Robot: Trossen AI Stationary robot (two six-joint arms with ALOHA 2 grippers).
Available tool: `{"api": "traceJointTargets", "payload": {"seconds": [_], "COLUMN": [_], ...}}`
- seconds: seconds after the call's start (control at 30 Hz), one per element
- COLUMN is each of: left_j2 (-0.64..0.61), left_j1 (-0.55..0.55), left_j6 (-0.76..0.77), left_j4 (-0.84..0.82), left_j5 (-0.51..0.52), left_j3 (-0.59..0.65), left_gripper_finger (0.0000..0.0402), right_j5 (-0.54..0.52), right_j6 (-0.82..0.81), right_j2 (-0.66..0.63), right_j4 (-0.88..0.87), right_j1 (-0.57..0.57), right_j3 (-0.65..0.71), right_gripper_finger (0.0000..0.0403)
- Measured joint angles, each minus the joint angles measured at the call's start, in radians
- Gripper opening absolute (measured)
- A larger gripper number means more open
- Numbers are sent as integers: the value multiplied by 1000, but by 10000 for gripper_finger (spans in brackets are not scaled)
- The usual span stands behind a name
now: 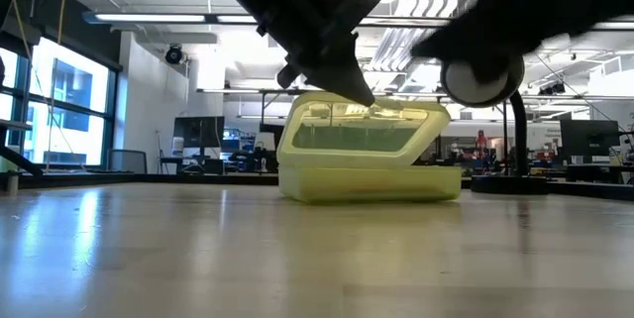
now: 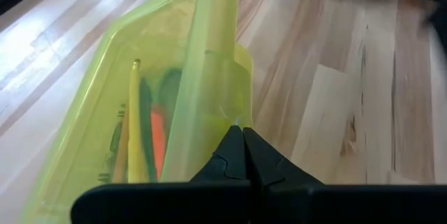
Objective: Pick & place school supplies into a supply box
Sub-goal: Close the yellow supply box
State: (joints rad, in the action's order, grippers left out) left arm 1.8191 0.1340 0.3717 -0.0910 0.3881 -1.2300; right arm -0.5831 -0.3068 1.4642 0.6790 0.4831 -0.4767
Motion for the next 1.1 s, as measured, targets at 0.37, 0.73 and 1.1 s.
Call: {"api": "traceJointTargets", "payload": {"seconds": [0.37, 0.73, 1.1], "left_j2": [0, 0, -21], "left_j1": [0, 0, 0], "left_j6": [-4, -1, -29], "left_j4": [-16, -12, 7], "left_j5": [-39, -83, -99], "left_j3": [0, 0, -56], "left_gripper_finger": [26, 67, 22], "right_j5": [-279, 143, 277], "right_j6": [249, 137, 78], "right_j2": [-329, -319, -221], "right_j4": [-192, -298, -412], "right_j1": [-137, -486, -504], "right_j3": [0, 0, 1], "right_gripper_finger": [0, 0, 0]}}
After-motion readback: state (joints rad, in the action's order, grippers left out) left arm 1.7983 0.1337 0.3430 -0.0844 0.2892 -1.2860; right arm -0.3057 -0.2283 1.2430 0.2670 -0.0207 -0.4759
